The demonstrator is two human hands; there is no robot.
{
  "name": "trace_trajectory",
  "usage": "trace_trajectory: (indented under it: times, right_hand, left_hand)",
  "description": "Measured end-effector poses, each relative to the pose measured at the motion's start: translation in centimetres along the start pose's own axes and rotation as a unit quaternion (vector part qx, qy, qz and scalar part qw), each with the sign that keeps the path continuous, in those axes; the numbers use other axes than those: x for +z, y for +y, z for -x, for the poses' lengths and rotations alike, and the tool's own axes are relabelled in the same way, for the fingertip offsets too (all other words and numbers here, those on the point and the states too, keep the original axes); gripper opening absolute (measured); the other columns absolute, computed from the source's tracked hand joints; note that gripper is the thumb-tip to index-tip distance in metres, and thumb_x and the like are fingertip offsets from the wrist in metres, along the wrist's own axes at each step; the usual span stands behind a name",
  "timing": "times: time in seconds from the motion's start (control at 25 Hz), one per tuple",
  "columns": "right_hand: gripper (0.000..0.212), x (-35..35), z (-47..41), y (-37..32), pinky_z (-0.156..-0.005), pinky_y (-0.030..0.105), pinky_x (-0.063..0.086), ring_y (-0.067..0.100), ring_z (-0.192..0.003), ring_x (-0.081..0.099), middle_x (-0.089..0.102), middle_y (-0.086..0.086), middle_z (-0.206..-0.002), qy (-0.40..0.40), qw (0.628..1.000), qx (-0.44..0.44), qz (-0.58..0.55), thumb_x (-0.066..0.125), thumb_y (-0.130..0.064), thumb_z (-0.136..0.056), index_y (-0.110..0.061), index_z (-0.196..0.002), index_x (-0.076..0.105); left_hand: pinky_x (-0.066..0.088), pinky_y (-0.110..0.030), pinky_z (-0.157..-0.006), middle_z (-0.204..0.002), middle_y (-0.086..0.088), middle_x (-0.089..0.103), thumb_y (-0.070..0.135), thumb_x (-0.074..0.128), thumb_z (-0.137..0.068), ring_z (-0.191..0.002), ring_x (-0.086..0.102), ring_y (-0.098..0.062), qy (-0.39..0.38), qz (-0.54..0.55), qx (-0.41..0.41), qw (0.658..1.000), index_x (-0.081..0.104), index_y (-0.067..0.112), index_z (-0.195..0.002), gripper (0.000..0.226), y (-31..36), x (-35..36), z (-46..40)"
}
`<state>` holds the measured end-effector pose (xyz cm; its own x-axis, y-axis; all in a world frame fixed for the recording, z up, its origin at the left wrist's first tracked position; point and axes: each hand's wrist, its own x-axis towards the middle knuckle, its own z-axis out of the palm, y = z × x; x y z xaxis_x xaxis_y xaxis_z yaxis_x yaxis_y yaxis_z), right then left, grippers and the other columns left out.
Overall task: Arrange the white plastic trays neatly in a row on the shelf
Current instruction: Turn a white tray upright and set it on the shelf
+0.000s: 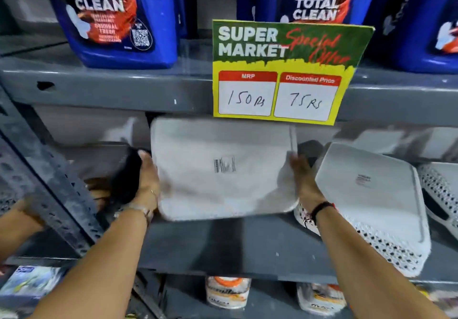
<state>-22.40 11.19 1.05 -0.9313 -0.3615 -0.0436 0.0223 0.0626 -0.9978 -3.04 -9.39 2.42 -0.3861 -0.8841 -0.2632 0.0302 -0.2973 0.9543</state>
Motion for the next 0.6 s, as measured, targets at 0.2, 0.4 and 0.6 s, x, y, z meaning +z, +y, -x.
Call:
trace_trajectory:
  times: [0.2, 0.4, 0.6]
  right_hand:
    - [0.055, -3.6, 0.6, -1.8, -0.082, 0.034, 0.049, 0.014, -0.077, 0.067, 0.074, -0.008, -0.07, -0.084, 0.98, 0.06, -0.171, 0.022, -0.056, -0.092, -0.026, -0.076, 0.065]
    - [0.016, -4.3, 2.2, 2.3, -0.089, 0.048, 0.051, 0.029, -0.091, 0.063, 0.068, 0.027, -0.101, -0.088, 0.971, 0.073, 0.208, 0.058, -0.007, -0.084, 0.007, -0.091, 0.063]
    - [0.005, -5.0, 3.1, 1.6, -0.059, 0.026, 0.051, 0.02, -0.059, 0.057, 0.06, 0.012, -0.071, -0.094, 0.928, 0.108, 0.345, 0.059, 0.003, -0.076, -0.001, -0.078, 0.061]
  left_hand:
    - [0.052, -0.028, -0.06, -0.051, -0.004, 0.07, 0.071, 0.024, -0.082, -0.062, 0.06, -0.021, -0.071, 0.136, -0.072, 0.986, 0.063, 0.013, -0.07, 0.071, 2.4, -1.3, -1.1]
    - [0.046, -0.013, -0.03, -0.116, -0.025, 0.06, 0.022, 0.033, -0.1, -0.036, 0.058, -0.006, -0.002, -0.133, -0.049, 0.99, 0.045, -0.01, -0.129, 0.045, -1.6, -2.2, -2.0]
    - [0.055, -0.042, -0.089, -0.125, -0.031, 0.059, 0.023, 0.045, -0.093, -0.104, 0.067, -0.034, 0.079, -0.351, -0.041, 0.932, 0.055, -0.014, -0.119, 0.046, -2.9, -2.9, -2.3]
